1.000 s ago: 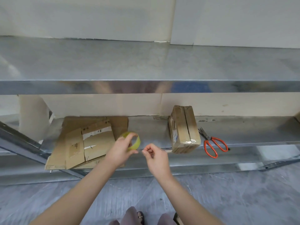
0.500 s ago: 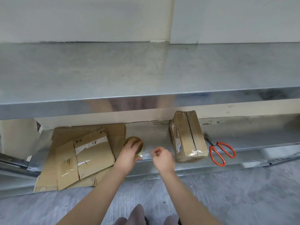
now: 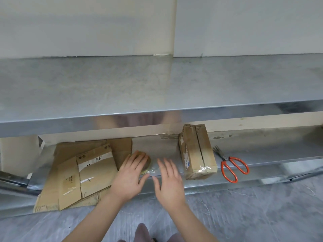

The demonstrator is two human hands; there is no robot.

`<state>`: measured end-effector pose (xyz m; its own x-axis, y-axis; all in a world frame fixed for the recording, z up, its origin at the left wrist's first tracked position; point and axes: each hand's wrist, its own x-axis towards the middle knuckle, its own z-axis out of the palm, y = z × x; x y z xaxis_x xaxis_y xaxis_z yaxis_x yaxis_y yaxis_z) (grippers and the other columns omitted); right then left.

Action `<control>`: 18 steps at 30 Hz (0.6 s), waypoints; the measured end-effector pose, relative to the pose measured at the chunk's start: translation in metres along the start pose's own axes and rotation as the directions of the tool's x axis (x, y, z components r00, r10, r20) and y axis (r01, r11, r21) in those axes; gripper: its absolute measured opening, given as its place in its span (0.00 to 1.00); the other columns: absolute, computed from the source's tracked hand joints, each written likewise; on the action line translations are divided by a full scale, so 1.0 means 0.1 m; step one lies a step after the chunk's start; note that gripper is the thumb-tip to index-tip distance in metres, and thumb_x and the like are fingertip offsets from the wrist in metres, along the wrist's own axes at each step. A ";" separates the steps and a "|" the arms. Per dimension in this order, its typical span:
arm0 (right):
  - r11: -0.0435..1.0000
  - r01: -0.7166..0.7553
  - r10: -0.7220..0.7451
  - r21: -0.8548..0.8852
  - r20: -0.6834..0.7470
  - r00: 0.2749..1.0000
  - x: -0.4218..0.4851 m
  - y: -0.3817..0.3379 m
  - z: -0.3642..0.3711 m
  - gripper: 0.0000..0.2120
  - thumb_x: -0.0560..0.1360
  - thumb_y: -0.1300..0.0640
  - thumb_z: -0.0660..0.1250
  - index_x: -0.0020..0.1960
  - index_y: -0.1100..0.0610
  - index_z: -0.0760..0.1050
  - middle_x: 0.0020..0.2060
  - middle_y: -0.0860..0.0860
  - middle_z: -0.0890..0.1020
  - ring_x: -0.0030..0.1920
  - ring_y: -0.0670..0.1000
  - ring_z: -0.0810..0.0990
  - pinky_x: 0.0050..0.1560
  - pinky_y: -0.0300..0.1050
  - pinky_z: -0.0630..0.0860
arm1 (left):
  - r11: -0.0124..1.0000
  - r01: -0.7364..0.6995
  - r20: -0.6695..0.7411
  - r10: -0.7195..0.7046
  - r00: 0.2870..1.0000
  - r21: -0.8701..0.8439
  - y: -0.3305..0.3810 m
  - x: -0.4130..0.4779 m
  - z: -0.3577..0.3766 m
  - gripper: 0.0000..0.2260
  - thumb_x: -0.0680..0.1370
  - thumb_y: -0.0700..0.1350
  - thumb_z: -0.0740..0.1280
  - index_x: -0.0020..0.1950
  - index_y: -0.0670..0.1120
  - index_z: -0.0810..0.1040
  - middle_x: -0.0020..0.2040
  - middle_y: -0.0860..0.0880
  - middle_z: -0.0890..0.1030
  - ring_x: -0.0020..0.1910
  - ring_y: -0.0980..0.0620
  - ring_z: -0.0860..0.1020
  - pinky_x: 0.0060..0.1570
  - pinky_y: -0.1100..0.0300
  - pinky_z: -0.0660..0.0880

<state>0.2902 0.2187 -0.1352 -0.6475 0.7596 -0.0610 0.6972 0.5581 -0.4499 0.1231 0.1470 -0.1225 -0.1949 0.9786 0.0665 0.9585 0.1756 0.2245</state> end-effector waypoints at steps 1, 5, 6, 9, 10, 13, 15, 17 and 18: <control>0.998 0.062 -0.062 -0.028 -0.006 0.998 -0.11 -0.03 -0.07 0.27 0.82 0.41 0.48 0.79 0.47 0.52 0.78 0.46 0.57 0.79 0.50 0.50 0.77 0.50 0.52 | 1.000 0.005 -0.016 -0.005 1.000 -0.004 0.04 -0.07 -0.07 0.28 0.80 0.61 0.50 0.76 0.47 0.64 0.74 0.51 0.67 0.76 0.49 0.58 0.76 0.52 0.50; 0.970 0.212 -0.222 -0.115 -0.083 0.972 -0.61 0.03 -0.45 0.26 0.80 0.43 0.54 0.76 0.48 0.63 0.73 0.46 0.69 0.75 0.50 0.64 0.67 0.48 0.72 | 0.989 0.036 -0.014 -0.038 0.999 -0.144 0.42 -0.35 -0.28 0.26 0.82 0.61 0.48 0.78 0.53 0.56 0.77 0.58 0.58 0.77 0.59 0.49 0.75 0.58 0.43; 0.969 0.221 -0.233 -0.106 -0.107 0.967 -0.73 0.13 -0.54 0.25 0.79 0.44 0.55 0.75 0.48 0.64 0.72 0.46 0.70 0.74 0.49 0.64 0.67 0.46 0.72 | 0.981 0.027 -0.017 -0.030 0.999 -0.194 0.58 -0.39 -0.29 0.26 0.82 0.61 0.48 0.78 0.54 0.55 0.77 0.59 0.56 0.77 0.60 0.48 0.75 0.60 0.42; 0.969 0.219 -0.240 -0.111 -0.247 0.939 -0.99 0.51 -0.79 0.23 0.78 0.49 0.58 0.71 0.50 0.71 0.69 0.47 0.74 0.71 0.50 0.69 0.67 0.47 0.68 | 0.965 -0.027 -0.065 0.010 0.998 -0.260 1.13 -0.46 -0.29 0.24 0.82 0.58 0.52 0.78 0.54 0.57 0.77 0.60 0.58 0.77 0.61 0.50 0.75 0.63 0.44; 0.968 0.219 -0.245 -0.121 -0.284 0.927 -1.02 0.62 -0.87 0.22 0.77 0.50 0.58 0.70 0.51 0.72 0.68 0.47 0.75 0.70 0.51 0.71 0.66 0.48 0.67 | 0.962 -0.044 -0.086 0.022 0.996 -0.269 1.30 -0.44 -0.28 0.24 0.82 0.58 0.53 0.78 0.53 0.59 0.76 0.59 0.59 0.77 0.60 0.51 0.75 0.62 0.45; 0.973 0.195 -0.224 -0.121 -0.323 0.920 -1.00 0.93 -1.08 0.22 0.78 0.51 0.58 0.70 0.52 0.73 0.68 0.48 0.74 0.71 0.52 0.69 0.68 0.51 0.66 | 0.964 -0.060 -0.113 0.031 0.993 -0.260 1.74 -0.33 -0.20 0.25 0.82 0.56 0.54 0.78 0.51 0.59 0.77 0.58 0.58 0.77 0.58 0.52 0.75 0.60 0.46; 0.979 0.160 -0.192 -0.126 -0.317 0.929 -0.93 1.09 -1.19 0.22 0.78 0.50 0.57 0.71 0.52 0.71 0.69 0.49 0.73 0.72 0.52 0.68 0.69 0.53 0.64 | 0.971 -0.004 -0.099 -0.021 0.995 -0.238 1.92 -0.24 -0.14 0.26 0.82 0.57 0.52 0.79 0.52 0.54 0.78 0.58 0.54 0.78 0.58 0.49 0.75 0.59 0.45; 0.981 0.137 -0.173 -0.138 -0.298 0.939 -0.84 1.20 -1.25 0.23 0.79 0.49 0.56 0.72 0.53 0.70 0.70 0.50 0.73 0.72 0.54 0.68 0.70 0.52 0.61 | 0.974 0.074 -0.091 -0.095 0.991 -0.216 1.99 -0.16 -0.08 0.27 0.82 0.59 0.50 0.79 0.52 0.51 0.78 0.59 0.51 0.77 0.59 0.45 0.75 0.59 0.43; 0.983 0.130 -0.162 -0.127 -0.289 0.944 -0.79 1.23 -1.27 0.23 0.79 0.49 0.56 0.72 0.53 0.70 0.70 0.50 0.73 0.73 0.54 0.68 0.71 0.51 0.61 | 0.969 0.110 -0.093 -0.133 0.987 -0.221 2.01 -0.14 -0.06 0.27 0.82 0.60 0.49 0.79 0.52 0.51 0.78 0.60 0.50 0.77 0.60 0.44 0.75 0.60 0.42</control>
<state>0.4663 0.2700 -0.0726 -0.6354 0.7225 0.2727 0.6403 0.6903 -0.3370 0.3169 0.1681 -0.0729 -0.3390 0.9323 0.1260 0.8616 0.2540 0.4394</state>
